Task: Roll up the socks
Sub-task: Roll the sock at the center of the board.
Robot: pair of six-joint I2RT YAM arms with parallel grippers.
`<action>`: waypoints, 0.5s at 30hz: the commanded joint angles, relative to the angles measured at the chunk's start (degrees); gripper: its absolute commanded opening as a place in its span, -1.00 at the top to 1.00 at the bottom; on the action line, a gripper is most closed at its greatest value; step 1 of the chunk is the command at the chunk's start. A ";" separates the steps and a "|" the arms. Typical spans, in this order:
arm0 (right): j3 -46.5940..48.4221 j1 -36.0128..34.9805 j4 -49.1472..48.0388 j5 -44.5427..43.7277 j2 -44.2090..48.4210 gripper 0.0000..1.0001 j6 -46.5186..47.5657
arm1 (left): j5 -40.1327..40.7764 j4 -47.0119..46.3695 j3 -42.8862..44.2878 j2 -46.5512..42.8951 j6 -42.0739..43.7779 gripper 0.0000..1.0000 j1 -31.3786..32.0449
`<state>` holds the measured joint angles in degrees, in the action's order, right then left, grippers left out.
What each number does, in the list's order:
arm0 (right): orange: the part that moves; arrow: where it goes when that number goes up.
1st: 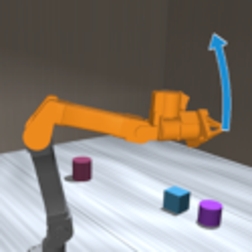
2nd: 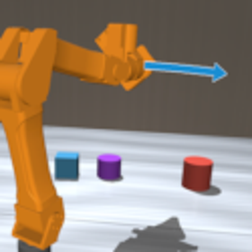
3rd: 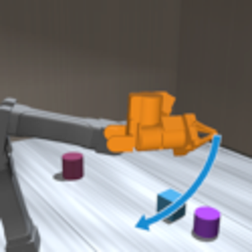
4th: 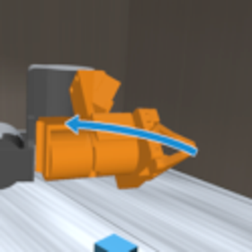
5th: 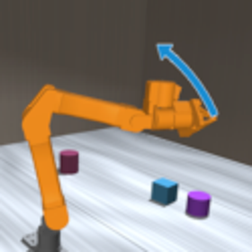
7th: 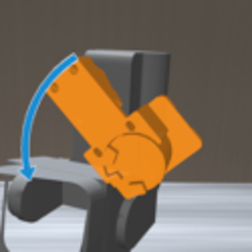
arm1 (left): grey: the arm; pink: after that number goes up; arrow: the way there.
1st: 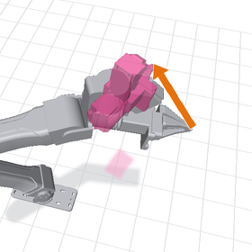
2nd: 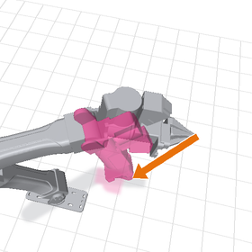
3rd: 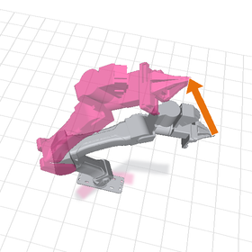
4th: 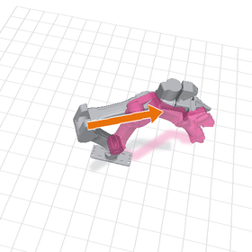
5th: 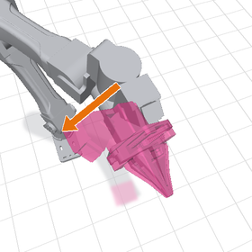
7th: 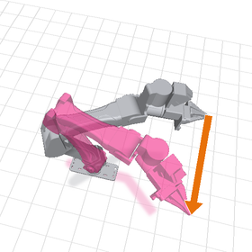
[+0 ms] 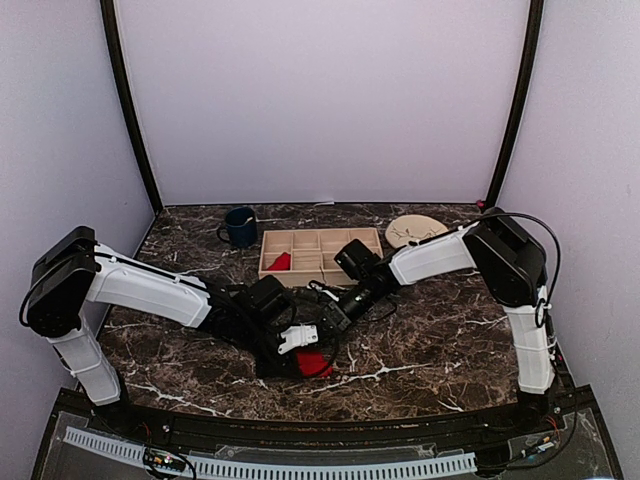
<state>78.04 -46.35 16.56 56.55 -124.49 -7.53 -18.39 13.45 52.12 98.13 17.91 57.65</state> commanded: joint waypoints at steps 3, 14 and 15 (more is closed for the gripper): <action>3.39 -0.63 2.27 -2.73 -0.88 0.78 1.90 | 0.29 0.56 0.29 0.46 1.86 0.74 -0.17; 4.54 -2.41 5.58 -7.66 -3.53 0.84 3.57 | 0.11 0.44 3.39 2.85 3.28 0.74 -0.17; 4.41 -2.42 5.85 -8.68 -3.61 0.84 3.67 | 0.11 0.37 3.41 2.94 3.29 0.74 -0.17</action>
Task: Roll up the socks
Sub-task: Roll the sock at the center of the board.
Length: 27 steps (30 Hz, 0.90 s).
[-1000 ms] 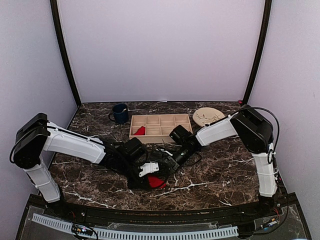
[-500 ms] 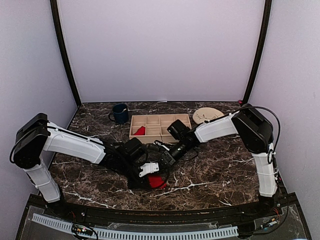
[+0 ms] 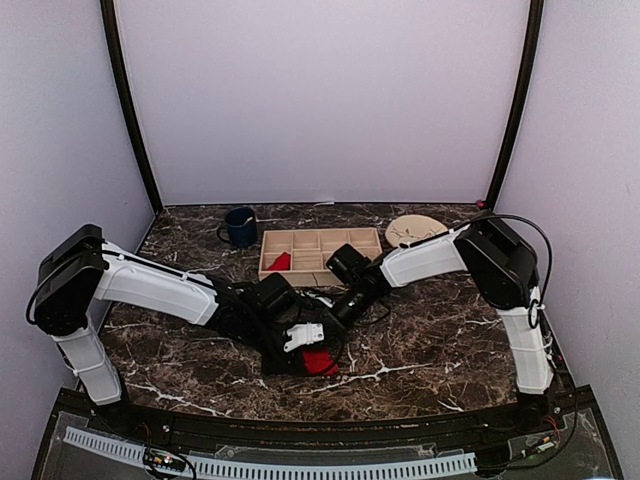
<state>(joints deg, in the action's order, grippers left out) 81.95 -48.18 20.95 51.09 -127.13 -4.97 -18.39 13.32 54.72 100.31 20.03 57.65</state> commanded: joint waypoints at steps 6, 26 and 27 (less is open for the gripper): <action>-1.01 -0.56 1.80 -10.87 -0.33 0.85 0.64 | 0.90 -0.08 1.00 1.00 1.32 0.74 -0.17; -10.48 0.57 -4.19 -23.06 4.66 0.89 -6.72 | 4.55 -2.18 3.62 2.92 1.06 0.67 -2.07; -10.90 0.68 -4.35 -23.22 4.88 0.89 -6.90 | 4.85 -2.29 3.73 2.88 1.06 0.65 -2.10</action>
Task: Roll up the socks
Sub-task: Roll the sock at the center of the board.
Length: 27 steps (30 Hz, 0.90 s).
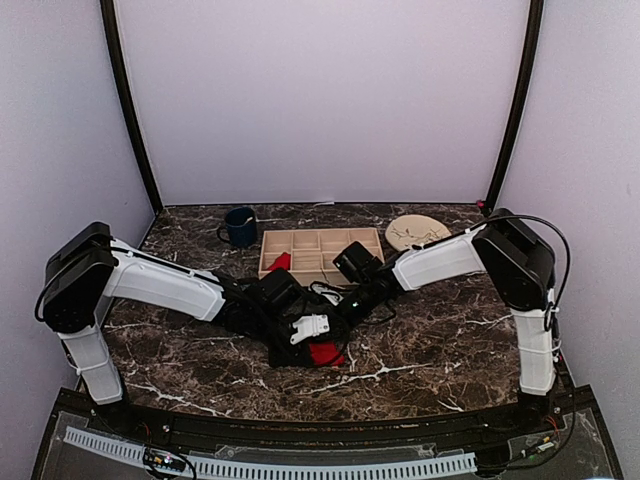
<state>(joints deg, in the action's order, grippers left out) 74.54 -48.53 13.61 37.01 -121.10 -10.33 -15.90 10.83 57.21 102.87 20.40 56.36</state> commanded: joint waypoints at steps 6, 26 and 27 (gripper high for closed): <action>-6.03 1.26 1.66 -10.19 0.09 0.90 -3.05 | 2.80 0.53 1.76 0.05 0.62 0.62 -0.99; -7.55 1.56 0.08 -11.79 1.65 0.91 -5.81 | 4.46 1.45 0.05 -3.56 -1.85 0.52 -0.99; -7.68 1.53 -0.04 -11.79 1.73 0.91 -5.96 | 4.74 1.31 -0.30 -3.80 -2.14 0.51 -0.99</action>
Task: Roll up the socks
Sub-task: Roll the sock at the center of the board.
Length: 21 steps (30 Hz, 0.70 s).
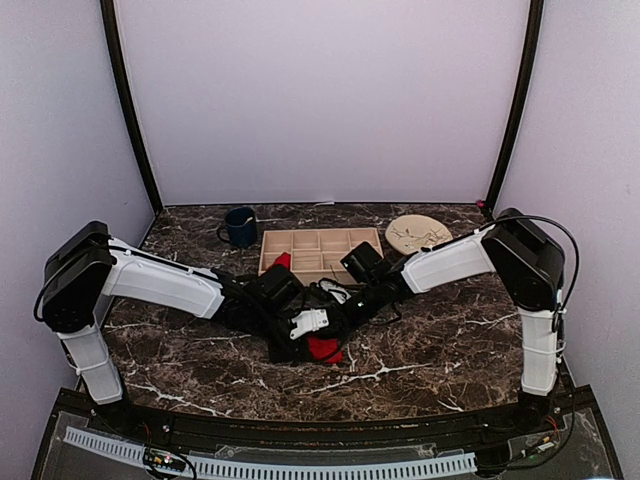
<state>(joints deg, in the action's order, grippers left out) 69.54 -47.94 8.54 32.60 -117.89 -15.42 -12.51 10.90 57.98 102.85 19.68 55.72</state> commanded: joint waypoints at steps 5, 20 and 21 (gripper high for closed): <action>-2.84 0.99 4.80 -7.36 -1.47 0.91 -1.19 | 1.57 0.58 -2.03 -3.24 -2.17 0.51 -0.48; -2.30 0.96 5.65 -8.17 -1.37 0.90 -1.28 | -8.78 6.10 0.97 2.18 -1.98 0.60 -3.77; -2.26 0.96 5.53 -8.17 -1.42 0.89 -1.21 | -9.33 6.95 1.36 2.71 -1.73 0.60 -3.90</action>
<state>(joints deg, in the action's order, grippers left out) 69.14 -47.94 8.14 31.24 -117.45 -16.64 -17.72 12.01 57.76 103.50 17.37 52.42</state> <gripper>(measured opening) 0.050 0.203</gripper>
